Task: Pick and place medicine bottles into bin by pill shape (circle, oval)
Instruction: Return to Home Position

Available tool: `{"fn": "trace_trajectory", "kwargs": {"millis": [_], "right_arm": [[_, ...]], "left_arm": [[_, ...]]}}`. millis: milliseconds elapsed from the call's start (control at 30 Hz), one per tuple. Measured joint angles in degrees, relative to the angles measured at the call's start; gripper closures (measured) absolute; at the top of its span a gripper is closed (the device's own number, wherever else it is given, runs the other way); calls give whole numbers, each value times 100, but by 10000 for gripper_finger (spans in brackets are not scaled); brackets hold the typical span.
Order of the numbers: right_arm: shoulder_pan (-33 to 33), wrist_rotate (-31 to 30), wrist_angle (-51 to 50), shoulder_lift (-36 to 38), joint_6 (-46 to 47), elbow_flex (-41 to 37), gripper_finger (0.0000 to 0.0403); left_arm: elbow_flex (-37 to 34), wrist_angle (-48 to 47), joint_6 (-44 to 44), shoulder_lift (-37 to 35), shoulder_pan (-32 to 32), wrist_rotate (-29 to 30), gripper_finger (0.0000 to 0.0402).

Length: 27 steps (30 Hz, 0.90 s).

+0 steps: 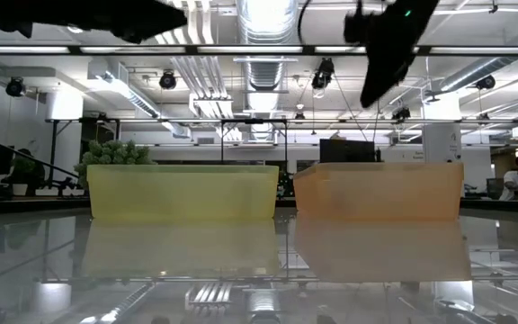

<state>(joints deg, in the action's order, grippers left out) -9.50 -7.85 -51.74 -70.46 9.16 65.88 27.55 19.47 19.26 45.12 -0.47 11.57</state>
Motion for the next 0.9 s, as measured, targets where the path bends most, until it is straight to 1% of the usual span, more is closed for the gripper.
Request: {"fn": "trace_trajectory", "kwargs": {"millis": [33, 67, 167, 267, 333, 400, 467, 600, 800, 900], "right_arm": [[193, -194, 305, 278, -128, -173, 182], [381, -346, 673, 550, -307, -385, 184], [900, -407, 2013, 1406, -1040, -1197, 192], [1261, -389, 3261, 2249, -1745, -2116, 201], [1377, -358, 3900, 2823, -2081, -2676, 207], [1389, -143, 4353, 3385, -2292, -3175, 214], [1368, 233, 4666, 3931, -2423, -3595, 221], [1362, 654, 5185, 4898, -2591, -4374, 238], [1361, 748, 5855, 6082, -2733, -5445, 261], [1362, 844, 6042, 6579, -2824, -5797, 273]], "left_arm": [[6, 25, -35, -3, -119, -176, 214], [31, -6, -49, -8, -250, -222, 214], [115, -359, -190, -203, -697, -113, 214], [153, -1402, -363, -639, -1151, 532, 214], [101, -1832, -509, -1021, -1369, 938, 214], [14, -1998, -614, -1408, -1462, 1057, 214], [-135, -2124, -696, -1738, -1476, 1061, 214], [-666, -2091, -702, -2334, -1464, 1097, 214], [-1724, -1159, -692, -3413, -1463, 1276, 215], [-2155, -867, -699, -3825, -1463, 1397, 215]]}}
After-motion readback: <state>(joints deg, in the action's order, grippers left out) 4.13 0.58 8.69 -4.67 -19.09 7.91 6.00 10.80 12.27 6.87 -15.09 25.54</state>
